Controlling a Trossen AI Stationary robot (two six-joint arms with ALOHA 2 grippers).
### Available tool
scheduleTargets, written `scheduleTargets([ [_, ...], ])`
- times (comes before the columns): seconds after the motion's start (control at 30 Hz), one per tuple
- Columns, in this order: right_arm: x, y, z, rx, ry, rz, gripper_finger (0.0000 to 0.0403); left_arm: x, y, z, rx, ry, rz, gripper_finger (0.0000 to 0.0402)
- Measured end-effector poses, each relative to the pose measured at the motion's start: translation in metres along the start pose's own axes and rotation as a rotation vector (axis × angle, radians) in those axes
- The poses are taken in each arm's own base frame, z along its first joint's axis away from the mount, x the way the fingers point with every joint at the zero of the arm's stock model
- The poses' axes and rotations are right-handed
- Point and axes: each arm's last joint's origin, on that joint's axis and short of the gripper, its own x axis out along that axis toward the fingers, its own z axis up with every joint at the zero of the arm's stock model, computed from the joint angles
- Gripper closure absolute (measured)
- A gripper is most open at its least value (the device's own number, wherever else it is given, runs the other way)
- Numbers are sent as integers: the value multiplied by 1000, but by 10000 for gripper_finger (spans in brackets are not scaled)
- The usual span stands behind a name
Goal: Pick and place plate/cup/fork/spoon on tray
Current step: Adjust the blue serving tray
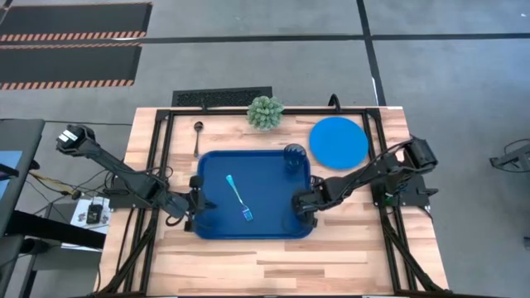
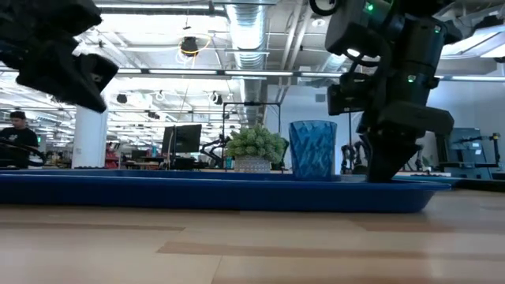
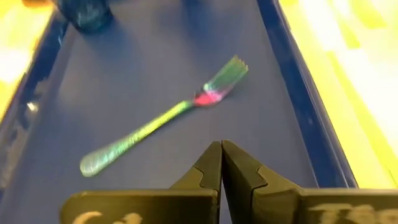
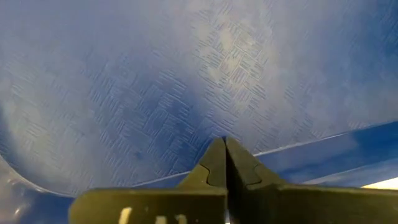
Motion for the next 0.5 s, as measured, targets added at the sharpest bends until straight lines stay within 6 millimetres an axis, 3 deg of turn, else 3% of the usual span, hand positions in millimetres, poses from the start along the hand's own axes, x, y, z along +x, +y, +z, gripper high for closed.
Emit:
scheduleTargets([
  [0.27,-4,5,-15,-71,97,-44,397,-1,-1,-3,-29,28,-8,401],
  [0.5,-28,11,-20,-110,20,-10,397,6,-4,-5,-46,57,-3,401],
])
